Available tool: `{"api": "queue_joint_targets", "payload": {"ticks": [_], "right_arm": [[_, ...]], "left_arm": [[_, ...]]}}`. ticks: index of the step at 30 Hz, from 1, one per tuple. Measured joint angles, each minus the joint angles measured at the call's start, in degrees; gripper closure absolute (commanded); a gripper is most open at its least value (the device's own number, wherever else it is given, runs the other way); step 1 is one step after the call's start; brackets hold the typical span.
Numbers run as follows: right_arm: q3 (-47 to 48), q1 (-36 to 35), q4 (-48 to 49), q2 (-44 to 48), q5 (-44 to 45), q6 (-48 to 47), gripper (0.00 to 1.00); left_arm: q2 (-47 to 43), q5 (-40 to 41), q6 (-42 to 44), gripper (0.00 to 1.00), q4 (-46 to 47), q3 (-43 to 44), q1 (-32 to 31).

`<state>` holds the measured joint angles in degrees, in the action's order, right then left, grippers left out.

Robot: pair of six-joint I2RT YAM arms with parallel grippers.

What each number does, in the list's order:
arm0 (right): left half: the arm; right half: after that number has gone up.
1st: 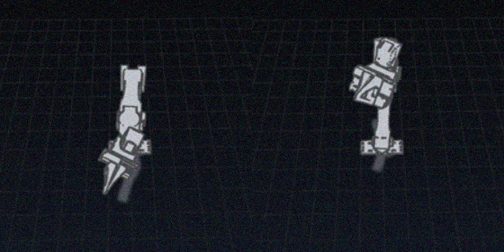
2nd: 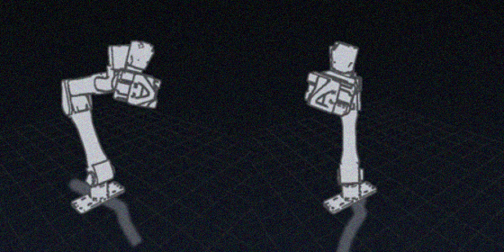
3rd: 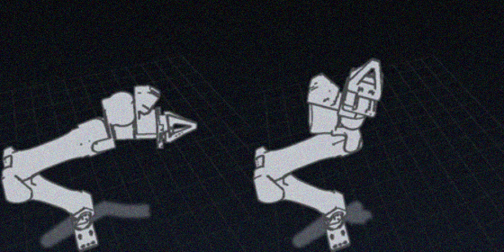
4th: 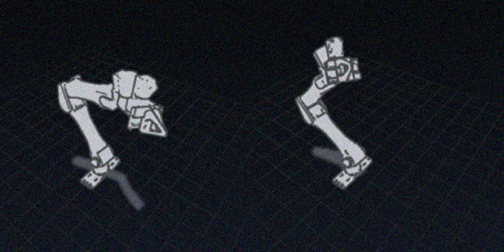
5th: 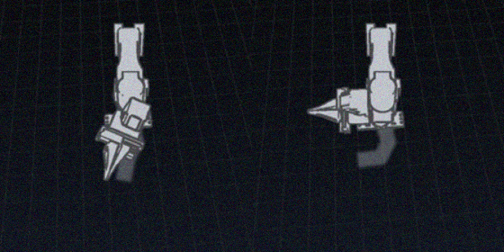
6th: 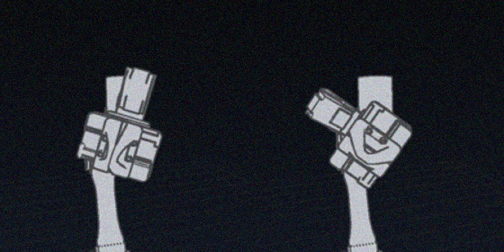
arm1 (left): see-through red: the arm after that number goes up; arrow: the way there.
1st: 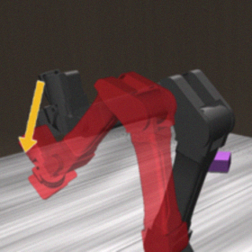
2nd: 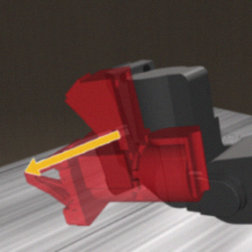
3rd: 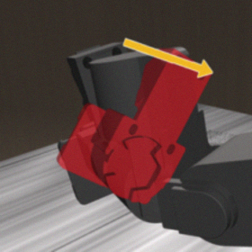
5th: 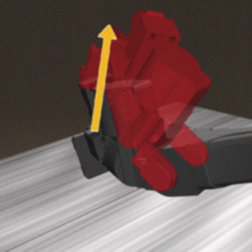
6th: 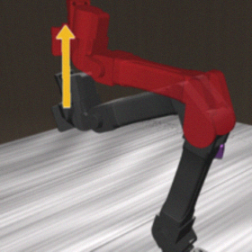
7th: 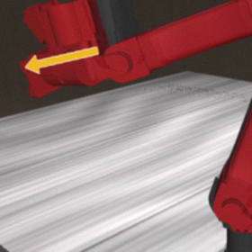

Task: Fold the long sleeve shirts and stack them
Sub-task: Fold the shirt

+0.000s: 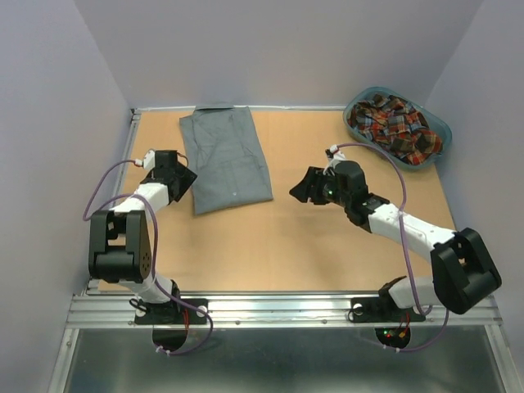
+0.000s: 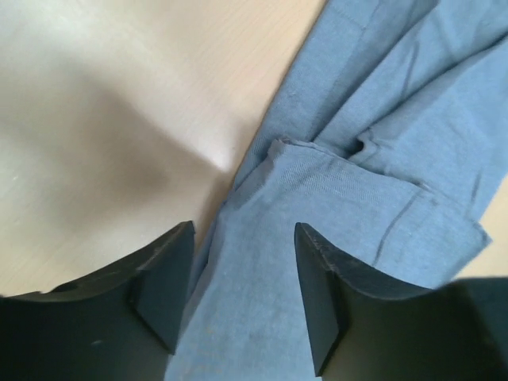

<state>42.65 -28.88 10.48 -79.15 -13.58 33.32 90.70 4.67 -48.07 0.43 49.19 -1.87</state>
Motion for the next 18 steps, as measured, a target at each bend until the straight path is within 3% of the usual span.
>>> {"api": "queue_joint_targets", "payload": {"ticks": [4, 8, 11, 15, 18], "right_arm": [[-1.51, 0.0, -1.57, 4.44, 1.2, -0.35, 0.32], [-3.65, 0.0, -2.43, 7.34, 1.57, -0.28, 0.31], [-5.7, 0.0, -3.41, 9.18, 1.68, -0.04, 0.31], [-8.04, 0.0, -4.48, 12.28, 2.49, 0.09, 0.31], [-8.76, 0.0, -5.05, 14.51, 3.28, 0.11, 0.31]], "left_arm": [[-5.62, 0.52, 0.48, 0.3, -1.42, -1.44, -0.07], [-5.81, -0.2, 0.94, 0.32, -2.16, -3.8, -1.11], [-4.22, -1.29, 1.09, 0.38, -3.04, -5.29, -2.34], [-3.13, -2.29, 0.55, 0.6, -2.99, -6.19, -4.26], [-2.6, -2.78, -0.83, 0.64, -2.29, -6.56, -6.6]]}}
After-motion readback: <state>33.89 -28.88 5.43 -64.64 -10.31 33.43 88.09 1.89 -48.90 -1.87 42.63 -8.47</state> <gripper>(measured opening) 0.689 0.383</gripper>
